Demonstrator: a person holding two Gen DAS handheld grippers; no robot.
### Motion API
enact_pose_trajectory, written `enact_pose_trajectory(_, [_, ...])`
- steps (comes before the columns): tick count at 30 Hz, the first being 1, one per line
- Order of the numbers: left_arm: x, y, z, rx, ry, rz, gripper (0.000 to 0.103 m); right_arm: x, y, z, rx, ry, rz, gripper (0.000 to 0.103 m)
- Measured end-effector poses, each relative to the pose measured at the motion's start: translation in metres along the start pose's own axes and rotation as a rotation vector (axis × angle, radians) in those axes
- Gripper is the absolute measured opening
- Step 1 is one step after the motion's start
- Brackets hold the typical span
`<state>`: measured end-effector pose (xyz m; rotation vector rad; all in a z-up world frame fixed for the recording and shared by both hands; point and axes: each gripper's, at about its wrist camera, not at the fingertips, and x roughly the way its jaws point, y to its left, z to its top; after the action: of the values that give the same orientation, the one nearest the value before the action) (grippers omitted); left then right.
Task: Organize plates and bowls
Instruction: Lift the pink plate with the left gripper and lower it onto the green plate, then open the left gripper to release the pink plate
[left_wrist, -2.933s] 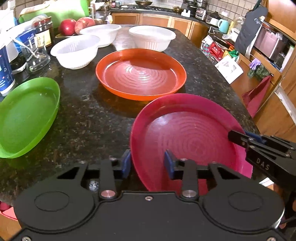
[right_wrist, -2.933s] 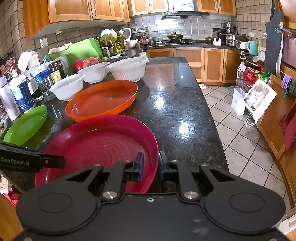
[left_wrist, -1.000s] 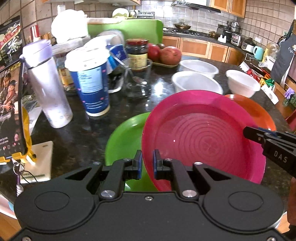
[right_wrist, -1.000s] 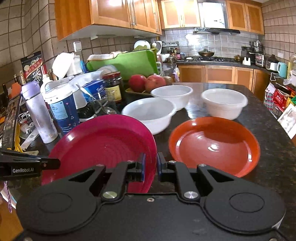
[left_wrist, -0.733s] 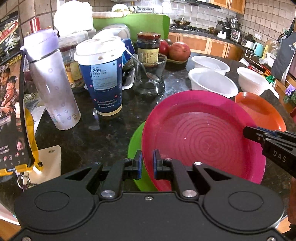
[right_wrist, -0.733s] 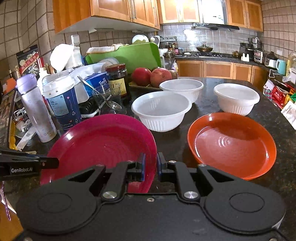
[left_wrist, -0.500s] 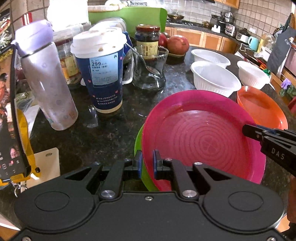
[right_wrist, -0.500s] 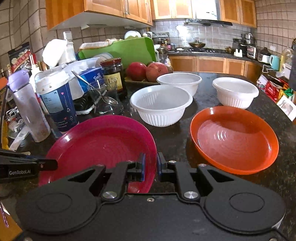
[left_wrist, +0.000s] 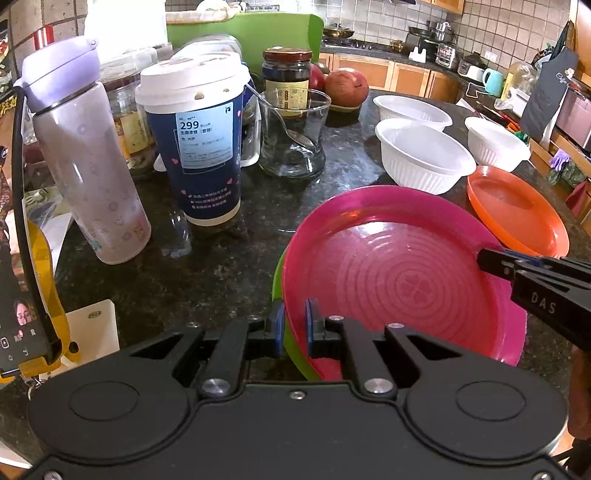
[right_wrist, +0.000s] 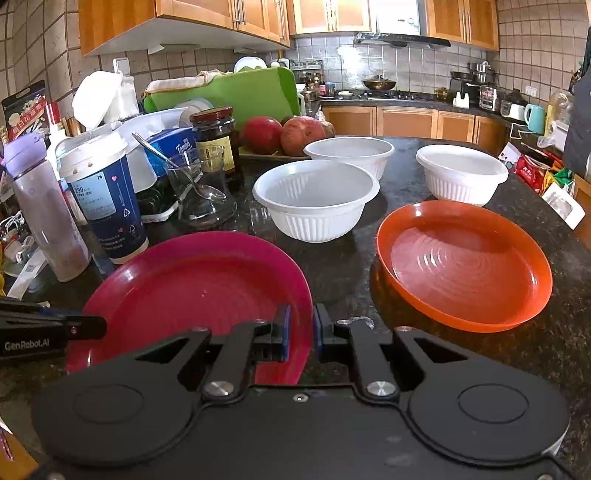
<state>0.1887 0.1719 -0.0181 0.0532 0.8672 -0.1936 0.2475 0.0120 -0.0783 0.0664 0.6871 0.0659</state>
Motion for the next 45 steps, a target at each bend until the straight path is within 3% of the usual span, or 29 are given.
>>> enact_pose_trajectory(11, [0.0, 0.0, 0.001, -0.001, 0.0, -0.007, 0.018, 0.001, 0.001, -0.001, 0.002, -0.015, -0.003, 0.017])
enact_pose_trajectory(12, [0.0, 0.0, 0.001, -0.005, -0.002, -0.004, 0.026, 0.001, 0.002, -0.002, 0.001, -0.023, -0.009, 0.024])
enact_pose_trajectory(14, [0.0, 0.0, 0.0, -0.01, -0.006, 0.002, 0.031, 0.0, 0.003, -0.001, -0.003, -0.037, -0.025, 0.03])
enact_pose_trajectory(18, [-0.007, 0.002, -0.001, -0.018, -0.051, 0.005, 0.057, -0.004, -0.001, 0.0, 0.019, -0.052, -0.022, 0.035])
enact_pose_trajectory(23, [-0.02, 0.001, -0.002, -0.023, -0.12, -0.008, 0.068, -0.008, -0.002, 0.001, 0.035, -0.074, -0.029, 0.039])
enact_pose_trajectory(30, [-0.026, -0.016, -0.004, 0.061, -0.175, 0.034, 0.072, -0.018, -0.004, 0.0, 0.038, -0.092, -0.039, 0.041])
enact_pose_trajectory(39, [-0.023, -0.037, 0.003, 0.091, -0.171, -0.032, 0.073, -0.036, -0.028, -0.005, 0.076, -0.106, -0.087, 0.046])
enact_pose_trajectory(45, [-0.02, -0.064, 0.007, 0.106, -0.167, -0.044, 0.073, -0.041, -0.066, -0.006, 0.115, -0.102, -0.104, 0.046])
